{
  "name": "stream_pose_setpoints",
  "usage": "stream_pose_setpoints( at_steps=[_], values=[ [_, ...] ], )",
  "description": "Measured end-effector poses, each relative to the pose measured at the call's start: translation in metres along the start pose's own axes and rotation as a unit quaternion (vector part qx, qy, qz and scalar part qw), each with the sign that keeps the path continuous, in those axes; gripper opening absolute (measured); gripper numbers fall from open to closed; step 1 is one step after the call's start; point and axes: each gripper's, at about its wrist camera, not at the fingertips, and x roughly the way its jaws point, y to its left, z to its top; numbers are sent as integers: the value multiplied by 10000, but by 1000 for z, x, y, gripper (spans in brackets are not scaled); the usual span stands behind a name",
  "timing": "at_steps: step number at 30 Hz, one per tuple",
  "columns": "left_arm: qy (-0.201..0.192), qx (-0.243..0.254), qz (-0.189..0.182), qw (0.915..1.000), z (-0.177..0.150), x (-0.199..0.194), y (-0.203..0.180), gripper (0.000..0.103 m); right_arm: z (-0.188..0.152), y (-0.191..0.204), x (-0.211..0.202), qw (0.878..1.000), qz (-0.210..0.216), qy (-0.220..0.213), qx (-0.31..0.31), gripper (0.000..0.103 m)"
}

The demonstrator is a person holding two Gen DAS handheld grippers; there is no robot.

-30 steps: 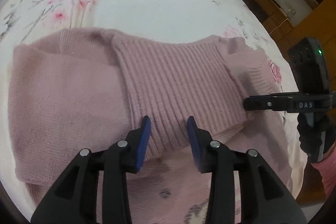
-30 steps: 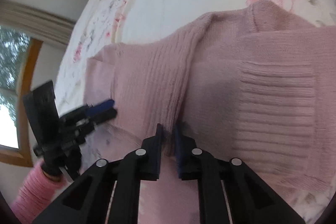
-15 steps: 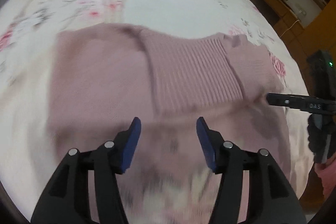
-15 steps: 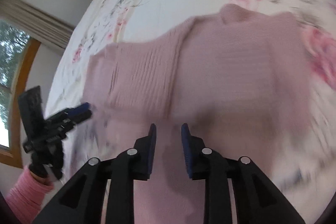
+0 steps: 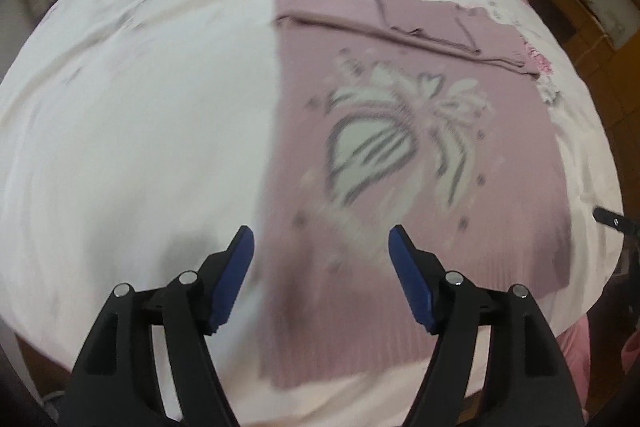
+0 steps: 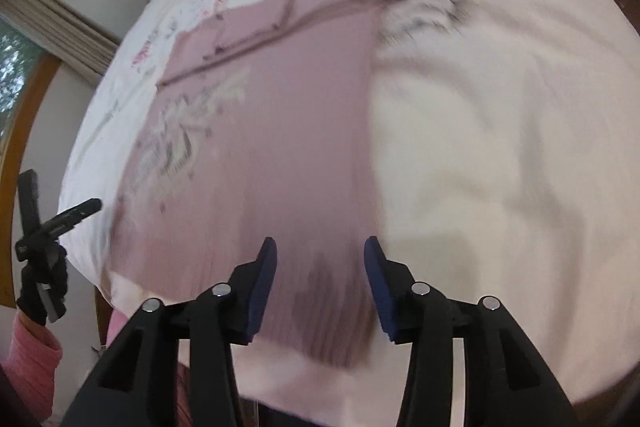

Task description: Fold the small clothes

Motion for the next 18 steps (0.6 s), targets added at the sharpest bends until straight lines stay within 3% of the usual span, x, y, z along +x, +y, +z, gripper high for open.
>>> stream_pose_setpoints(
  at_steps=[4, 7, 11, 18],
  values=[
    [205, -356, -134, 9991, -16, 1, 18, 71, -30, -14, 2, 9992, 73, 238, 310, 47],
    [272, -326, -30, 9991, -27, 4, 22, 72, -42, -20, 2, 9989, 58, 272, 379, 47],
    [429, -522, -229, 9975, -37, 11, 26, 72, -51, -28, 13, 9969, 229, 474, 586, 48],
    [693, -718, -187, 9948, -51, 29, 35, 72, -60, -32, 39, 9948, 229, 695, 714, 48]
  ],
)
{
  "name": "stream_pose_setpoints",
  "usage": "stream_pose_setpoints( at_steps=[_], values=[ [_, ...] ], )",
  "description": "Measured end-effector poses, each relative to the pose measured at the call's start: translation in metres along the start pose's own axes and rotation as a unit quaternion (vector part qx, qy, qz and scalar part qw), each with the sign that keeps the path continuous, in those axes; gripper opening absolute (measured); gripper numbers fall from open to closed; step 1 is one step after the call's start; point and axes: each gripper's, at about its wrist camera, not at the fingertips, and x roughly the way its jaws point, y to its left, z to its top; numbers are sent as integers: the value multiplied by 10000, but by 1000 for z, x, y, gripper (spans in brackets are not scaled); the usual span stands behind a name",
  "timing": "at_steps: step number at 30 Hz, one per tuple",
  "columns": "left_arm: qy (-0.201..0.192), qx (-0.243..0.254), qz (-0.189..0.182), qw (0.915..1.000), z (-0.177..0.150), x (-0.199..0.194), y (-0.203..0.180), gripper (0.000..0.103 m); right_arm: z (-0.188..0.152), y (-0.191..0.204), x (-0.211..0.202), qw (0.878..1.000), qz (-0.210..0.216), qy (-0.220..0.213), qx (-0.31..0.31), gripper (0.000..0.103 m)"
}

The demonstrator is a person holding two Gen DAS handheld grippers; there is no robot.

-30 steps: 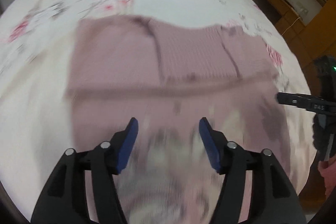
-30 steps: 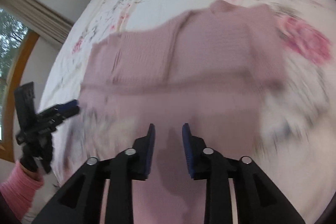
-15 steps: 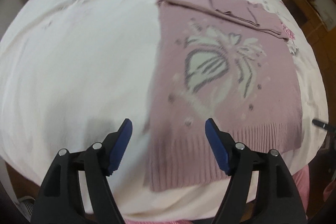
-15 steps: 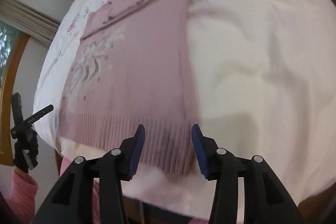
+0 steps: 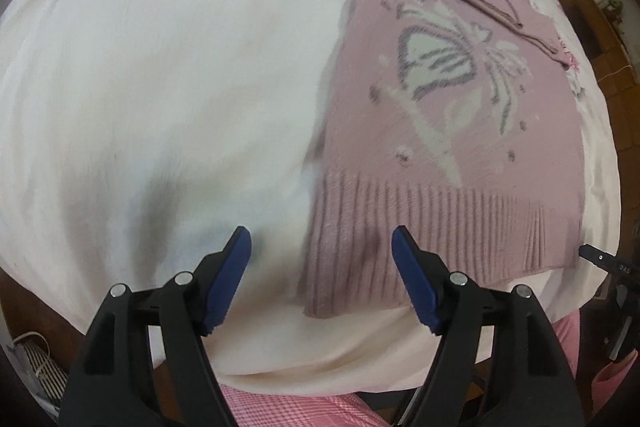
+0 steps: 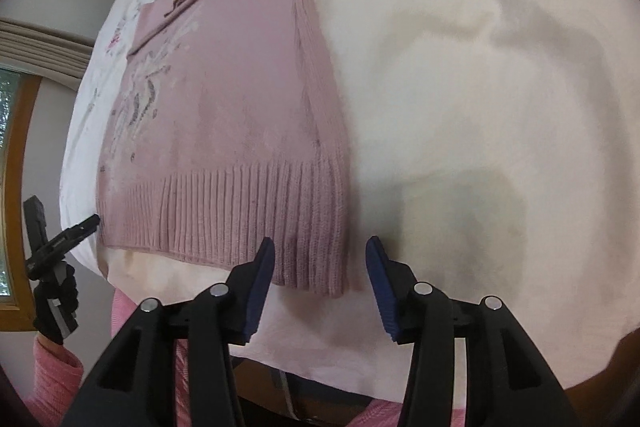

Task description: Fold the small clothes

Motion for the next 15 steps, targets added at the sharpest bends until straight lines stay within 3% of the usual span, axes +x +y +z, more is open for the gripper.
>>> stream_pose_setpoints(
  at_steps=[4, 15],
  values=[
    [52, -45, -107, 9999, -3, 4, 3, 72, -1, 0, 12, 9994, 304, 103, 97, 48],
    [211, 36, -218, 9995, -3, 12, -4, 71, 2, 1, 18, 9991, 364, 153, 120, 47]
  ],
)
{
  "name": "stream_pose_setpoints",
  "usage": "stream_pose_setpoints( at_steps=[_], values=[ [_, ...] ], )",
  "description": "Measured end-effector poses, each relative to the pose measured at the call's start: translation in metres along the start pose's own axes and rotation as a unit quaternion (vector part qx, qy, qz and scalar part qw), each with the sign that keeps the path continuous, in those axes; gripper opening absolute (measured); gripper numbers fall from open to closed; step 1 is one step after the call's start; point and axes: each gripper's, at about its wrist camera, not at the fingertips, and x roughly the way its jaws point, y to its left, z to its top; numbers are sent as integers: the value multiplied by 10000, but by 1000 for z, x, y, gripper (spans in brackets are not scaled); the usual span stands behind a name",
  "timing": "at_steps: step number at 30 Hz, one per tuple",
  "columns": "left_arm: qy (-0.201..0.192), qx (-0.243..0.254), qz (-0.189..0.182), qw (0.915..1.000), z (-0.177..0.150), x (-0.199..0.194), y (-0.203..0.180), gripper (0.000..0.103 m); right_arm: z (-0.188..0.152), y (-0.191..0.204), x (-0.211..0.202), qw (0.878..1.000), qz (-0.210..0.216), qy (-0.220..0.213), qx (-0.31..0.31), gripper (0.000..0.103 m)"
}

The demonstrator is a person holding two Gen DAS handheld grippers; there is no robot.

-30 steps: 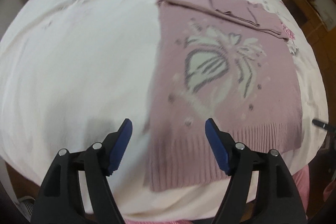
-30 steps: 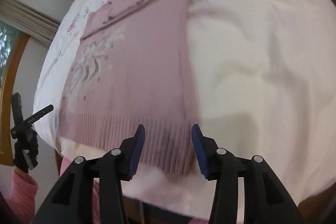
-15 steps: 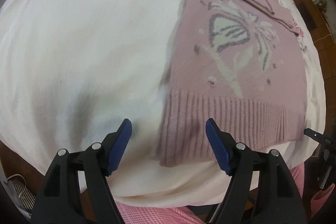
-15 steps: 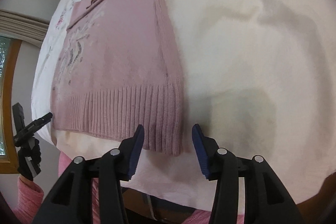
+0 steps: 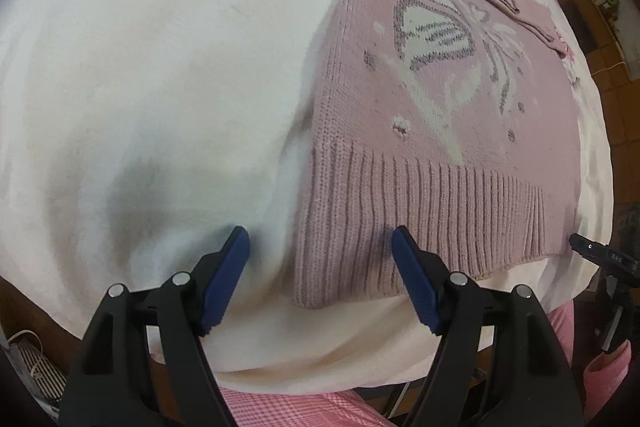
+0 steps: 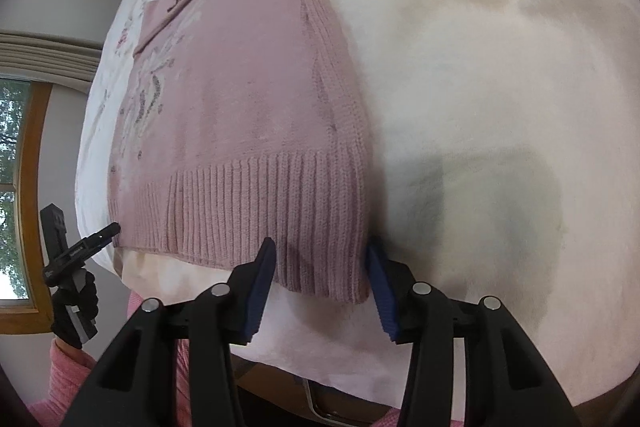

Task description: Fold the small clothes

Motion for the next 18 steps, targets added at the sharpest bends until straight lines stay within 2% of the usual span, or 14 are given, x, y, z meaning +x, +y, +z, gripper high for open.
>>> stream_pose_setpoints(
  at_steps=[1, 3, 4, 5, 7, 9, 13, 14, 15, 17, 18],
  values=[
    [-14, 18, -19, 10000, 1, 0, -3, 68, 0, 1, 0, 10000, -14, -3, -24, 46],
    [-38, 65, -168, 9998, 2, -3, -7, 47, 0, 6, -1, 9999, 14, -32, -110, 35],
    [-51, 94, -182, 9998, 2, -4, -10, 43, -1, 7, -2, 9999, 86, -47, -119, 26],
    [-63, 109, -170, 9998, 3, -4, -11, 39, 0, 7, -4, 9997, 202, -65, -100, 23],
    [-79, 14, -214, 9997, 5, -3, -9, 36, 1, 5, -5, 9996, 266, -68, -71, 23],
    [-20, -99, -243, 9997, 6, 0, -6, 38, 2, 4, -2, 9997, 215, -7, -85, 25],
    [-37, 26, -153, 9999, 5, -4, -15, 37, 2, 5, 3, 9998, 173, 64, -106, 27],
    [-56, 57, -190, 9998, 5, -6, -17, 32, 2, 5, 2, 9997, 193, 60, -115, 25],
    [-70, 90, -290, 9995, 5, -11, -21, 20, 3, 5, -1, 9996, 226, 34, -144, 23],
    [-92, 83, -472, 9988, 5, -19, -24, 18, 5, 6, -9, 9992, 361, -28, -171, 12],
    [-158, 116, -531, 9984, 7, -25, -28, 17, 7, 5, -14, 9987, 475, -68, -153, 11]
  ],
)
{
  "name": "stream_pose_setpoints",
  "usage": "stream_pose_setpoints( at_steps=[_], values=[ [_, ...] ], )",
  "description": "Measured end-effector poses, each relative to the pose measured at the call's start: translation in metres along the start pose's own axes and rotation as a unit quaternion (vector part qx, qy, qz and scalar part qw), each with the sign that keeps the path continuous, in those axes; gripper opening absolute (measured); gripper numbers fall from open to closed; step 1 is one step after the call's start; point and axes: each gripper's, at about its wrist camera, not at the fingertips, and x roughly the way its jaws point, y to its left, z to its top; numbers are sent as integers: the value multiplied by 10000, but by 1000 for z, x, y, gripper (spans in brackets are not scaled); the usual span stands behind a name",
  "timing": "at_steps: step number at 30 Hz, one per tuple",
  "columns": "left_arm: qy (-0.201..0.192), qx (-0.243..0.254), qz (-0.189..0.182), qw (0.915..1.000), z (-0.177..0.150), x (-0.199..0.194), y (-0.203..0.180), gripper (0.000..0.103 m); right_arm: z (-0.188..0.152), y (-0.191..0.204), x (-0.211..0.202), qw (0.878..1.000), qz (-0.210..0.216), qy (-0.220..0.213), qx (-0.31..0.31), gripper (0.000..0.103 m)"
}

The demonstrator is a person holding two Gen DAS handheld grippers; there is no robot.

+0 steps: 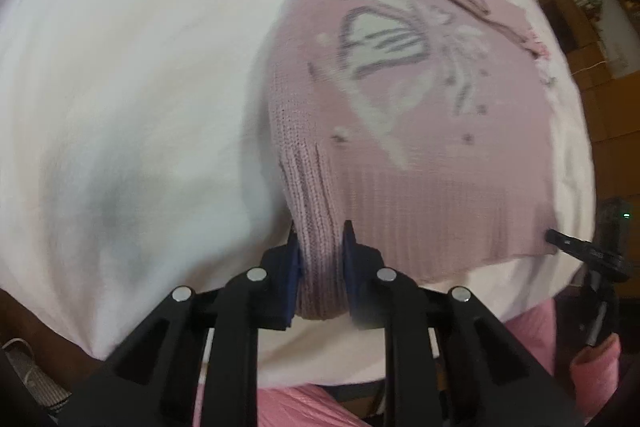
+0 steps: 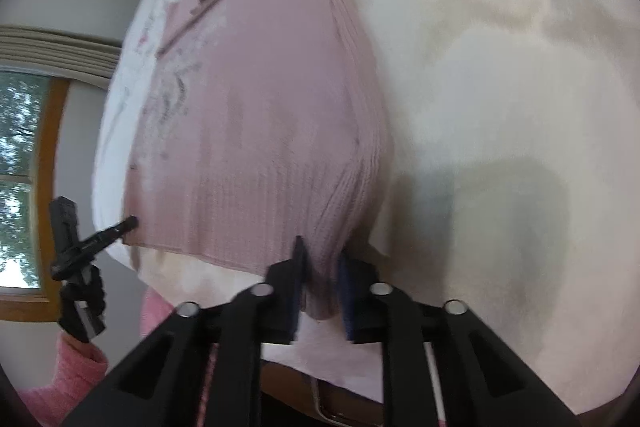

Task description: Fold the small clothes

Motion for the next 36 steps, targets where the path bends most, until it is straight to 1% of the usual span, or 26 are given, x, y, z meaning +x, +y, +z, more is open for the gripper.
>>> stream_pose_setpoints(
  at_steps=[2, 6, 8, 11, 15, 17, 20, 22, 23, 24, 27, 29, 31, 34, 36],
  values=[
    [-96, 80, -63, 9999, 4, -8, -7, 17, 5, 1, -13, 9996, 246, -139, 37, 11],
    [-422, 141, -350, 9984, 25, -29, -21, 16, 21, 5, -39, 9967, 673, -436, 84, 11],
    [-574, 138, -464, 9972, 38, -36, -24, 16, 31, 8, -47, 9953, 798, -544, 103, 11],
    [-726, 146, -495, 9960, 57, -40, -26, 16, 52, 12, -58, 9931, 942, -691, 124, 11],
    [-868, -24, -542, 9948, 88, -36, -23, 16, 85, 16, -60, 9931, 890, -761, 61, 11],
    [-877, -68, -568, 9945, 99, -31, -19, 16, 102, 17, -57, 9933, 861, -763, 46, 11],
    [-914, -159, -513, 9944, 119, -21, -12, 16, 122, 14, -51, 9939, 835, -718, 101, 11],
    [-927, -292, -458, 9942, 135, -11, -4, 15, 139, 12, -44, 9950, 730, -672, 88, 11],
    [-938, -332, -408, 9942, 139, -8, -1, 11, 145, 9, -41, 9952, 722, -649, 105, 11],
    [-941, -400, -362, 9941, 147, -2, 4, 10, 154, 7, -36, 9952, 748, -619, 149, 11],
    [-916, -598, -353, 9934, 165, 12, 17, 10, 175, -1, -24, 9951, 781, -525, 317, 11],
    [-917, -619, -216, 9936, 174, 20, 20, 10, 186, -7, -17, 9952, 744, -462, 440, 11],
    [-903, -599, -201, 9939, 179, 23, 21, 10, 196, -12, -8, 9953, 724, -390, 516, 11],
    [-939, -593, -184, 9936, 182, 22, 23, 19, 202, -21, -1, 9947, 739, -302, 650, 14],
    [-1055, -595, -101, 9926, 181, 16, 26, 26, 203, -24, -4, 9946, 734, -349, 651, 20]
  ],
)
